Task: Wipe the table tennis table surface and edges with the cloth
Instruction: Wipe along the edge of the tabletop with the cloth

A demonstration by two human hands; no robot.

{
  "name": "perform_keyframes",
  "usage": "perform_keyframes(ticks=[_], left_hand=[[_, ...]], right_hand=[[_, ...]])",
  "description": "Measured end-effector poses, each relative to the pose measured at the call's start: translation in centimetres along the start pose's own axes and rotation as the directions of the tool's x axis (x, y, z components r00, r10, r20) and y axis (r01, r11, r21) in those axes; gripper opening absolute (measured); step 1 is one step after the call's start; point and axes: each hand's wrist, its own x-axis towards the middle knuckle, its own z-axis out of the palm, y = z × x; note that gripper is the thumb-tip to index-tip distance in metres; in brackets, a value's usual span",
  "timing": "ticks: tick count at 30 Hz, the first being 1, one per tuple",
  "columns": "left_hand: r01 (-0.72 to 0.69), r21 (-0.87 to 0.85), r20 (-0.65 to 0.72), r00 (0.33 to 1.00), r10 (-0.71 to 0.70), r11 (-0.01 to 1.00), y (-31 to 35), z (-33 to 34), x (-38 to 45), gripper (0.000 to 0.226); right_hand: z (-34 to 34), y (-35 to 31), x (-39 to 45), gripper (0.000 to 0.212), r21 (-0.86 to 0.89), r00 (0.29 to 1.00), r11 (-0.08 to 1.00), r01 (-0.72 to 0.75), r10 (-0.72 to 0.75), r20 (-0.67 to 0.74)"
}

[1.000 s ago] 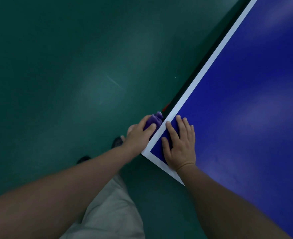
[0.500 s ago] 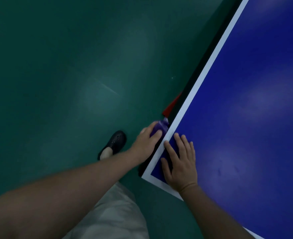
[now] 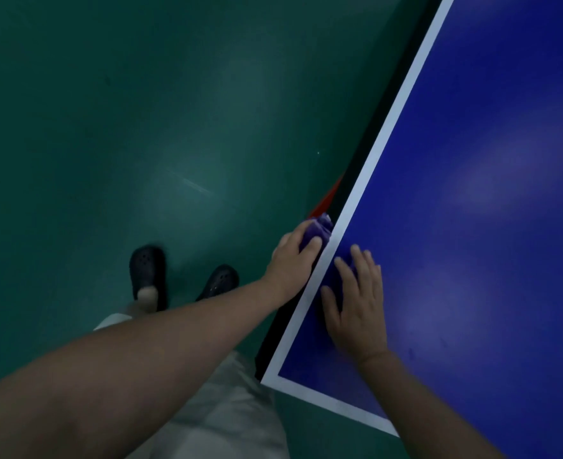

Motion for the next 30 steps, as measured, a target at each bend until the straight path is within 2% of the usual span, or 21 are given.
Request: perform_keyframes(ticks=[3,7,11,15,19,22,26,30], left_hand=[[-0.029,0.009,0.011,1.000,0.028,1.000,-0.5,0.0,-0.1,0.046],[-0.015,-0.122,0.030,0.999,0.019,0.992,-2.6,-0.6,-3.4,0.034],[0.005,-0.137,0.035,0.999,0.000,0.991,-2.1,-0.3,-2.1,0.036],[0.019,-0.090,0.084,0.996,-0.011,0.996,2.5,0.4,4.2,0.057],[-0.037,-0.044,0.094,0.995,0.041,0.998,8.2,1.4,11.5,0.048],[-0.025,-0.025,0.093,0.995,0.028,0.999,9.3,1.9,13.6,0.048],[-0.035,-0.052,0.066,0.997,0.039,0.998,6.6,1.5,9.7,0.040],[0.014,-0.059,0.074,0.997,-0.009,0.998,5.5,1.0,6.3,0.034]], right_hand=[[-0.6,1.4,4.8,0.052,-0.012,0.999,0.999,-0.030,0.029,-0.024],[-1.3,3.9,11.6,0.054,-0.067,0.998,0.996,-0.056,0.054,-0.038],[-2.2,6.8,17.2,0.056,-0.139,0.992,0.982,-0.129,0.128,-0.020],[-2.6,8.6,21.9,0.058,-0.107,0.976,0.970,-0.219,0.217,-0.030],[-2.3,8.7,22.9,0.058,-0.090,0.969,0.966,-0.242,0.235,-0.078],[-2.5,8.9,22.7,0.056,-0.089,0.971,0.970,-0.227,0.219,-0.091],[-2.4,9.1,22.7,0.055,-0.082,0.975,0.974,-0.210,0.202,-0.095],[-2.4,9.1,22.5,0.054,-0.069,0.974,0.975,-0.211,0.204,-0.102]])
